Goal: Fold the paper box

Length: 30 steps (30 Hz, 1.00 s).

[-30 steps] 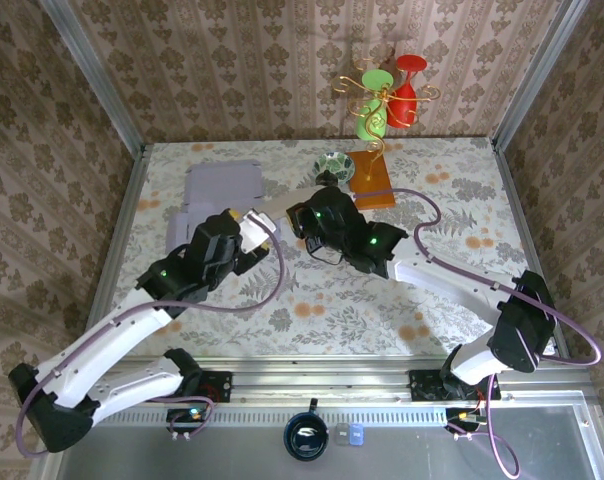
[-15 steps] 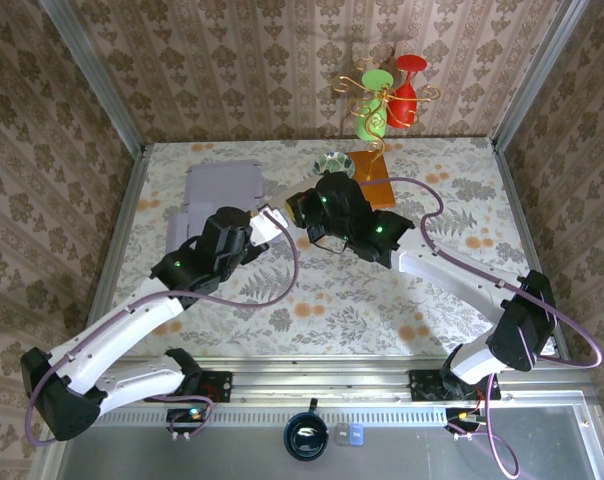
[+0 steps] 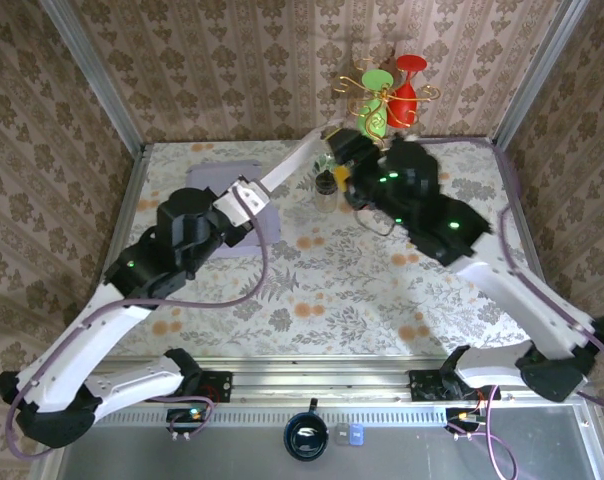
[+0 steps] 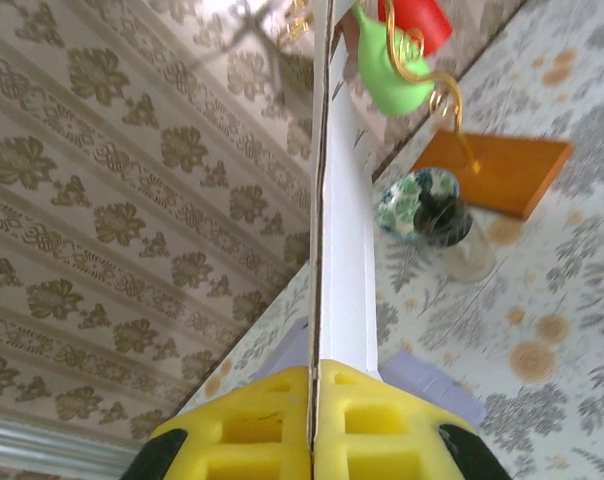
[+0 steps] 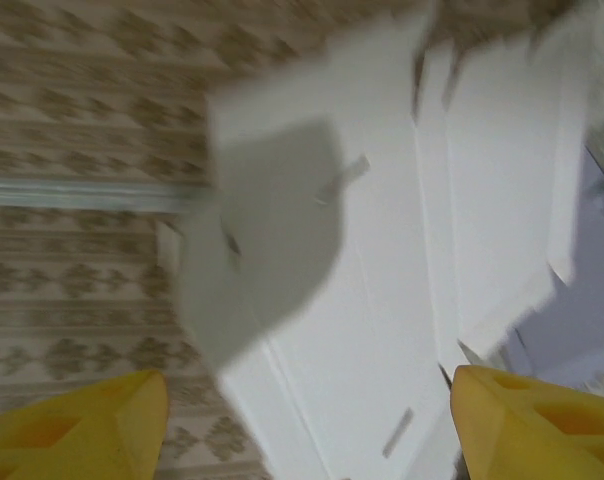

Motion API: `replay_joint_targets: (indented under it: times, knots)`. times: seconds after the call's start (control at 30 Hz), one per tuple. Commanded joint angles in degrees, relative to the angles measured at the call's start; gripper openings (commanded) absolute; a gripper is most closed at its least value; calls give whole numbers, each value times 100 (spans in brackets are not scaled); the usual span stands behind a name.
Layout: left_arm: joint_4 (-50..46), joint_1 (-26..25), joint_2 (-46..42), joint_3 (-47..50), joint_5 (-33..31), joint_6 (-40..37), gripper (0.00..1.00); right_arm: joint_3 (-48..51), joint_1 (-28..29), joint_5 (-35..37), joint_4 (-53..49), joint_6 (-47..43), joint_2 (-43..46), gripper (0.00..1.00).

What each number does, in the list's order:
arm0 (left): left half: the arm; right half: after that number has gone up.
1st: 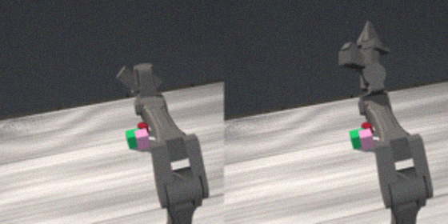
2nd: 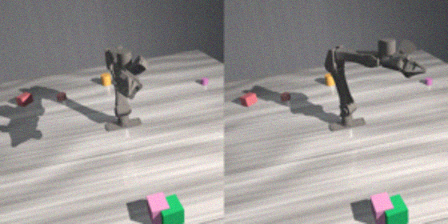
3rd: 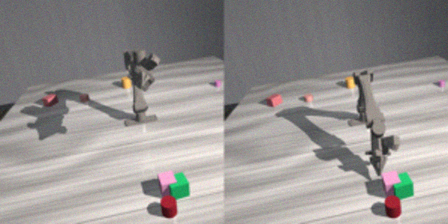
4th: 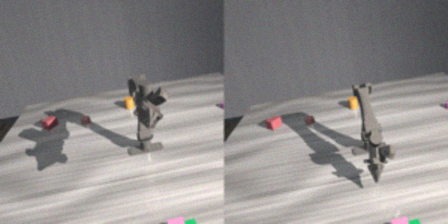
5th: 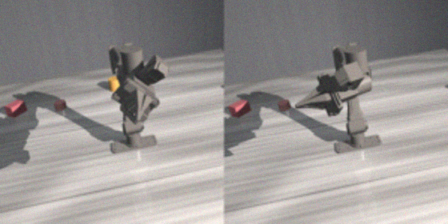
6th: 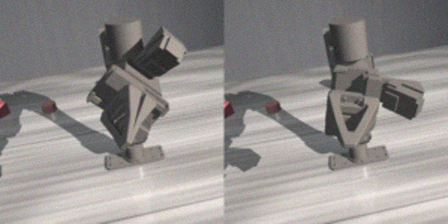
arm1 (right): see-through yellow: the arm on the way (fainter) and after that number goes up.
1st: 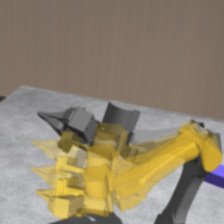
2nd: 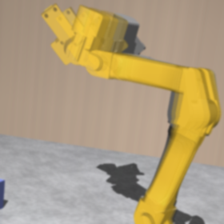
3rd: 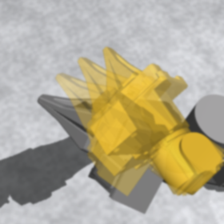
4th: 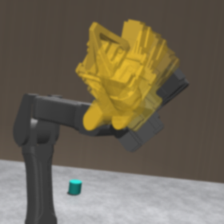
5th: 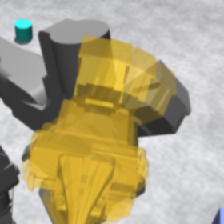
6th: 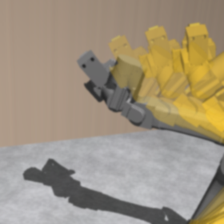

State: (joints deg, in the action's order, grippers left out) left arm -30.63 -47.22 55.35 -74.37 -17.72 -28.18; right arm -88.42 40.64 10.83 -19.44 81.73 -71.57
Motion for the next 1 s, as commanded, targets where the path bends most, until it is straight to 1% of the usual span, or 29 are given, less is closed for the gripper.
replay_joint_targets:
  times: [0.0, 0.1, 0.17, 0.27, 0.37, 0.47, 0.57, 0.63, 0.7, 0.77, 0.87, 0.97]
  knots:
    - [-830, -19, -59, -537, 723, 552, 0, -320, -163, 662, -587, -709, 422, 76]
    - [-1415, 50, 175, -1021, 1488, 841, 0, -458, -316, 808, -901, -807, 642, 75]
    - [-1762, 162, 439, -1374, 2157, 1178, 0, -496, -409, 873, -1080, -850, 784, 75]
    - [-1996, 316, 874, -1662, 3055, 1596, 0, -558, -476, 1009, -1567, -821, 937, 73]
    - [-1975, 378, 1337, -1724, 3416, 1957, 0, -681, -520, 1046, -2033, -800, 987, 73]
    - [-1960, 374, 1915, -1859, 3648, 2149, 0, -671, -529, 1049, -2644, -483, 989, 71]
    - [-1964, 324, 2506, -2070, 3464, 2178, 0, -413, -531, 884, -2817, -82, 981, 70]
    - [-1958, 299, 2834, -2186, 3356, 2084, 0, -82, -536, 679, -2602, 225, 948, 68]
    - [-1977, 292, 3177, -2357, 3292, 1987, 0, 189, -564, 391, -2428, 693, 801, 65]
    - [-2087, 269, 3476, -2587, 3188, 1870, 0, 372, -613, 105, -2267, 976, 583, 61]
    - [-2320, 169, 3840, -2926, 2770, 1625, 0, 454, -750, -287, -2130, 1330, 192, 58]
    - [-2420, 52, 4019, -3107, 2427, 1425, 0, 413, -877, -607, -1998, 1579, -170, 54]
